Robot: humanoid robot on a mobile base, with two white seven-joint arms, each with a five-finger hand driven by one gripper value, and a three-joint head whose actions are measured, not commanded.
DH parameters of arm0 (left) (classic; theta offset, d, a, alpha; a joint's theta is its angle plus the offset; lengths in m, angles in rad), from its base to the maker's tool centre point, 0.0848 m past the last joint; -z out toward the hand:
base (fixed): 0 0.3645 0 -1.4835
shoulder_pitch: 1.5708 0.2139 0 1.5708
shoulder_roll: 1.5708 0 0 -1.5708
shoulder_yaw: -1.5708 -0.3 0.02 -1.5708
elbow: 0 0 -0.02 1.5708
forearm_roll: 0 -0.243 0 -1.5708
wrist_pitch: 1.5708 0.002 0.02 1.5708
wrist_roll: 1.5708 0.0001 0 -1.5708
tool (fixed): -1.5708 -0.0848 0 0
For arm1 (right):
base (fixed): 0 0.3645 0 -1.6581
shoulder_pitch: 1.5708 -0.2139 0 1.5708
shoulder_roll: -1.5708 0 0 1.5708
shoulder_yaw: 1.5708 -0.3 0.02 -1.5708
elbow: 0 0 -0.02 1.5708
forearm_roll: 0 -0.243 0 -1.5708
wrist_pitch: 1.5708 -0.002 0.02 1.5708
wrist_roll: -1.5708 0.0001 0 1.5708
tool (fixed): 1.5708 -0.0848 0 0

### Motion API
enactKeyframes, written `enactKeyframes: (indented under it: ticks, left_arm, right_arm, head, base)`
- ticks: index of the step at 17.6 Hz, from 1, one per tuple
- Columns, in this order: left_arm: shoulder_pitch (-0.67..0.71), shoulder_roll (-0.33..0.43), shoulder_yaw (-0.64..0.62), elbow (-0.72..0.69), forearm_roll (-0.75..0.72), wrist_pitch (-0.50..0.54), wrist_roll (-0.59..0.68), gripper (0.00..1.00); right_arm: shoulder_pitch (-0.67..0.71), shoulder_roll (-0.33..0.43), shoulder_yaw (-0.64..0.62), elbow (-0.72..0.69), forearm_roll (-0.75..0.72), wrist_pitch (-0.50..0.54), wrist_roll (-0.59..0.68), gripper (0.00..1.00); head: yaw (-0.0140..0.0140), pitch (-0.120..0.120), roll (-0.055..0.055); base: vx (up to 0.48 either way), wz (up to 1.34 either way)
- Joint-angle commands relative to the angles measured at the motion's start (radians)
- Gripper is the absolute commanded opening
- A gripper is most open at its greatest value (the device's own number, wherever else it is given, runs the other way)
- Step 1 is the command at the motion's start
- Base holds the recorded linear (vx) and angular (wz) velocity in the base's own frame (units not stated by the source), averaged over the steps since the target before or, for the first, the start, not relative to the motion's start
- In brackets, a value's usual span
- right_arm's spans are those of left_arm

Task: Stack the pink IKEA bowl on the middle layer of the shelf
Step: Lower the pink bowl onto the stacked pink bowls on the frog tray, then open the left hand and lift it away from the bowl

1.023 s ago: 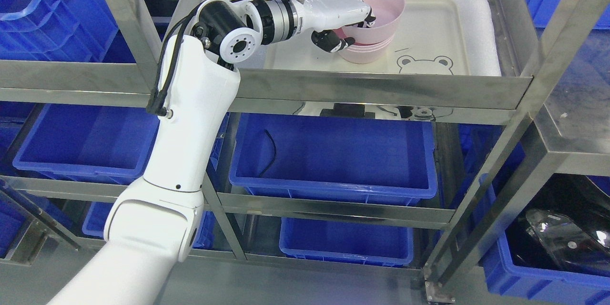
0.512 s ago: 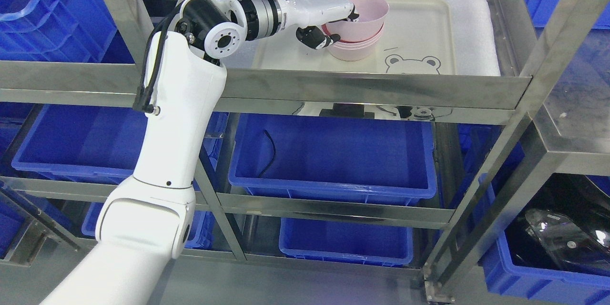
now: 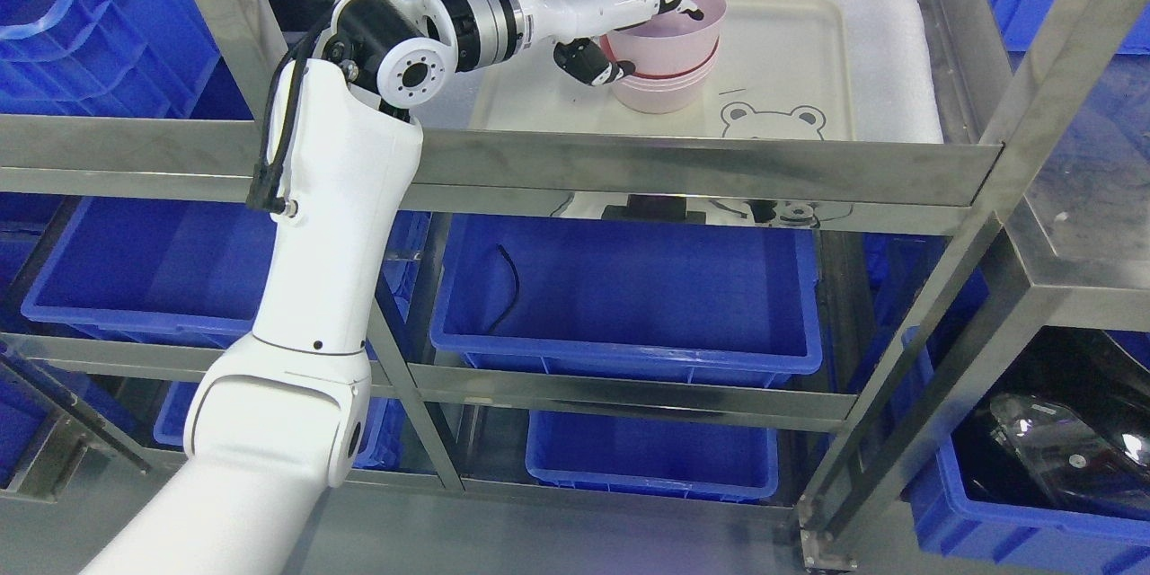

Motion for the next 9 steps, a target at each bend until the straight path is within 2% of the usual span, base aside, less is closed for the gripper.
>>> enactKeyframes:
  ticks: [1, 6, 9]
  left_arm:
    - [0.001, -0.005, 0.075, 0.005, 0.106, 0.046, -0.004, 0.87]
    - [-0.007, -0.005, 0.073, 0.005, 0.581, 0.245, -0.001, 0.87]
    - [-0.007, -0.005, 0.030, 0.005, 0.829, 0.263, 0.019, 0.87]
  right_arm:
    - [0.023, -0.017, 0.000, -0.017, 0.000, 0.001, 0.000, 1.00]
    - [0.023, -0.017, 0.000, -0.017, 0.000, 0.001, 0.000, 1.00]
    - [0.023, -0.017, 0.000, -0.017, 0.000, 0.001, 0.000, 1.00]
  head:
    - [0.0000, 0.000, 0.000]
    - [0.0000, 0.000, 0.000]
    - [0.0000, 0.000, 0.000]
  base:
    - [0.000, 0.00]
    - [0.000, 0.00]
    - [0.000, 0.00]
